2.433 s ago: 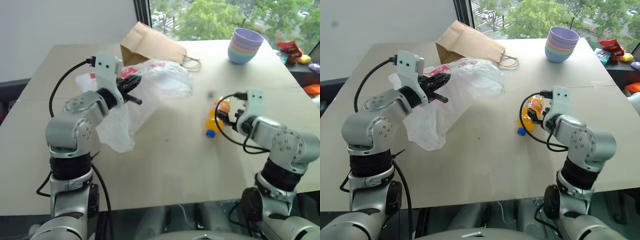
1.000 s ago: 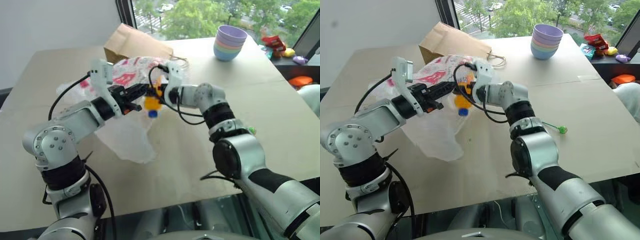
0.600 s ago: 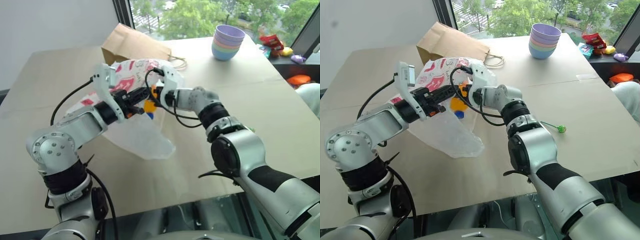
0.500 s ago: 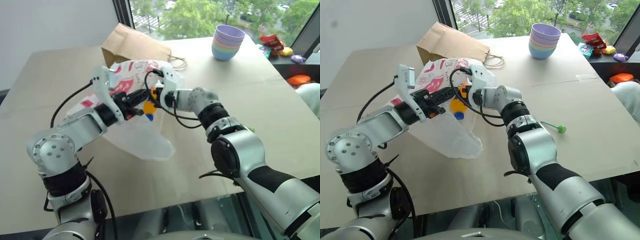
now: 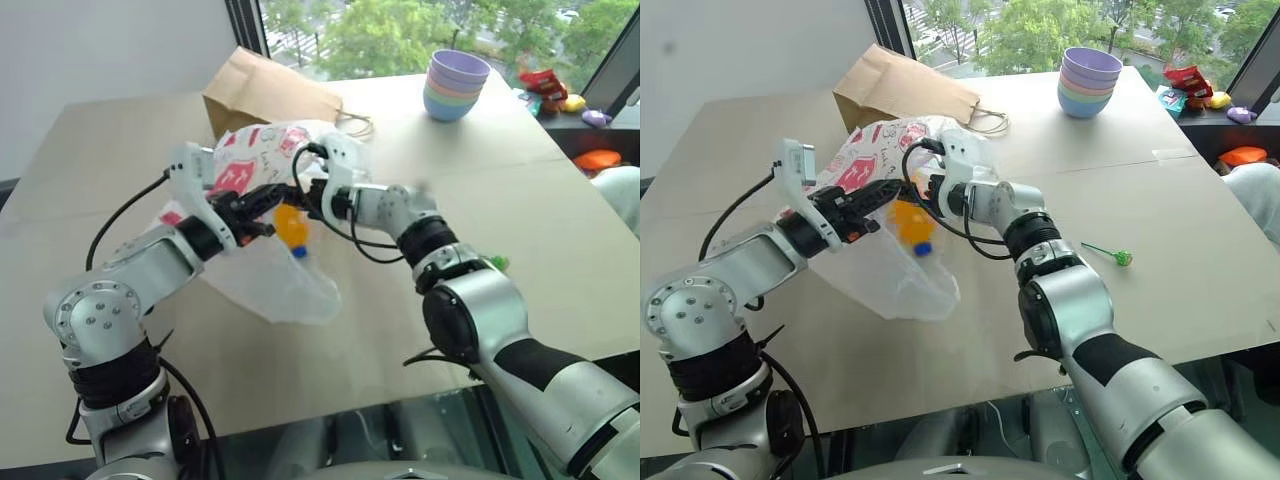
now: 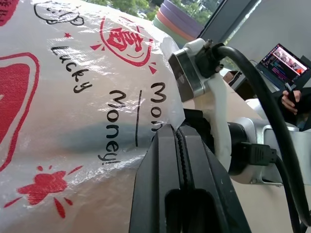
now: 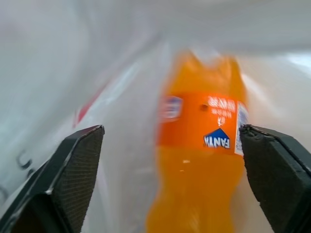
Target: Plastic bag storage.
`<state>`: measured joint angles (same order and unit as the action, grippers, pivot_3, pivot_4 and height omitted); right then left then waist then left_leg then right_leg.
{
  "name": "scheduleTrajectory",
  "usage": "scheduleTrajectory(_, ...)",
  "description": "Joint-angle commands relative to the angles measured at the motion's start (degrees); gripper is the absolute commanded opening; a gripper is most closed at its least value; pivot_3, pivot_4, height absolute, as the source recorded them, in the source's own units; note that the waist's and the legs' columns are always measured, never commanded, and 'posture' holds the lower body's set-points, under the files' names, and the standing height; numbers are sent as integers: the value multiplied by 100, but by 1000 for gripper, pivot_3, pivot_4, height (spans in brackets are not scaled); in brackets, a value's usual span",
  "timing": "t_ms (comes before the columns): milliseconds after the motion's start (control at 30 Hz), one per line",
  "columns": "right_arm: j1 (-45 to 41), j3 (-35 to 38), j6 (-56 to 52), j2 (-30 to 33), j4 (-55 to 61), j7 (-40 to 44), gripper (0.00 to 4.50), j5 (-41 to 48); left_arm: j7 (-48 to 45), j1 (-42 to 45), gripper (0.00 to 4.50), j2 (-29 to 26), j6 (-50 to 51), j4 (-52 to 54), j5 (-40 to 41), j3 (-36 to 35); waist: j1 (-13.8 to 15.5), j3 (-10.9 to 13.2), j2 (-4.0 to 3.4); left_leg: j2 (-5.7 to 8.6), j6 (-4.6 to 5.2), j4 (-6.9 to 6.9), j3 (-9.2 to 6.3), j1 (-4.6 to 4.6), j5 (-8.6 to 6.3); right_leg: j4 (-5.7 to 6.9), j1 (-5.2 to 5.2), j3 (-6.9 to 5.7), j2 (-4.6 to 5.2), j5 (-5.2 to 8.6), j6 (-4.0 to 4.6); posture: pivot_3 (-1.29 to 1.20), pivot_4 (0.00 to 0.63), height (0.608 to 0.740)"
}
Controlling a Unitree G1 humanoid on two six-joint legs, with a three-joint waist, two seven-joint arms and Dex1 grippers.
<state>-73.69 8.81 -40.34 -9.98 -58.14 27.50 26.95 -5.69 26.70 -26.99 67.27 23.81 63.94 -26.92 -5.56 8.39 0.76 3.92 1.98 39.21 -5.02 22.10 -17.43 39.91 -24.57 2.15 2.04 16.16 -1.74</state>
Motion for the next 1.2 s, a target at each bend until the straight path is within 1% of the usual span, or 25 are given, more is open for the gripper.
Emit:
scheduleTrajectory(33, 431, -33, -426, -573, 729, 188, 4490, 267, 95, 50, 0, -45, -224, 3, 91, -42, 10, -1, 0, 0, 0, 0, -1, 0, 0, 0, 1, -1, 0, 0, 0, 0, 150, 740)
scheduleTrajectory(133, 845, -152, -932, -307, 1560, 164, 4490, 385, 188, 108, 0, -24, -300, -18, 106, 45, 18, -1, 1, 1, 0, 2, -1, 1, 0, 0, 1, 0, 1, 0, 0, 0, 150, 740)
scheduleTrajectory(267, 1928, -658, -1701, 443, 3783, 184, 4490, 475, 292, 160, 0, -36, -353, -58, 144, 122, 59, -2, 2, 1, 0, 4, -5, 6, 0, -2, 1, -2, 2, 0, 0, 0, 150, 740)
scheduleTrajectory(300, 2354, -947, -1817, 932, 4777, 330, 4490, 437, 232, 150, 0, -88, -346, -72, 111, 180, 87, -1, 1, 1, 0, 6, -7, 8, 0, -1, 0, -4, 3, 0, 0, 0, 150, 740)
scheduleTrajectory(400, 3213, -1068, -2346, 2045, 6885, 698, 4490, 850, 39, 133, 0, -226, -355, -107, 8, 379, 162, -1, 1, 5, 1, 9, -10, 15, 0, -3, -3, -8, 6, -1, -1, 0, 150, 740)
scheduleTrajectory(433, 3364, -1081, -2445, 2371, 7298, 715, 4490, 870, 9, 142, 0, -249, -367, -121, -15, 435, 193, -1, 1, 5, 1, 12, -12, 18, -1, -4, -5, -10, 7, -1, -1, 0, 150, 740)
scheduleTrajectory(533, 3976, -1117, -2488, 3730, 8757, 992, 4490, 869, -154, 174, 0, -330, -427, -124, -139, 664, 236, -2, 0, 5, 1, 11, -15, 23, -1, -6, -10, -13, 7, -1, -1, 0, 150, 740)
scheduleTrajectory(633, 4514, -841, -2384, 4864, 9605, 1137, 4490, 760, -321, 191, 0, -393, -506, -102, -270, 858, 232, -2, 0, -2, 1, 5, -10, 18, -1, -2, -11, -6, 0, -1, -1, 0, 150, 740)
scheduleTrajectory(667, 4677, -726, -2359, 5167, 9730, 1186, 4490, 725, -394, 183, 0, -427, -539, -89, -332, 926, 240, -2, 0, -2, 1, 3, -10, 17, -1, -1, -11, -6, 1, 0, -1, 0, 150, 740)
scheduleTrajectory(733, 5195, -680, -1980, 6034, 9756, 1222, 4490, 180, -539, 168, 0, -478, -628, -73, -439, 1033, 318, -1, 1, -3, 1, 3, -5, 17, -1, -3, -10, -1, 0, -1, -1, 0, 150, 740)
scheduleTrajectory(767, 5471, -679, -1767, 6394, 9586, 1155, 4490, -137, -621, 165, 0, -518, -670, -62, -515, 1099, 340, 0, 4, -2, 2, 4, -2, 17, -2, -5, -10, 2, 1, -1, -1, 0, 150, 740)
scheduleTrajectory(867, 6231, -514, -1281, 6930, 8900, 1161, 4490, -596, -786, 177, 0, -577, -756, -38, -632, 1213, 412, 0, 14, 0, 4, 10, 0, 16, -3, -9, 0, 2, 5, -1, -1, 0, 150, 740)
scheduleTrajectory(1000, 6821, -442, -684, 7057, 8081, 1332, 4490, -881, -999, 210, 0, -675, -839, -75, -798, 1303, 480, 2, 15, -5, 4, 8, 4, 10, -2, -6, 3, 4, 1, -1, -1, 0, 150, 740)
scheduleTrajectory(1100, 6775, -495, -482, 6814, 7446, 1286, 4490, -949, -1120, 222, 0, -746, -883, -66, -906, 1348, 472, 2, 17, -5, 4, 8, 7, 7, -3, -5, 4, 9, 1, -1, -1, 0, 150, 740)
scheduleTrajectory(1200, 6575, -612, -293, 6564, 6977, 1203, 4490, -1084, -1192, 210, 0, -794, -901, 3, -965, 1361, 469, 4, 20, -6, 4, 7, 10, -17, -3, -8, 28, 14, -1, -1, -1, 0, 150, 740)
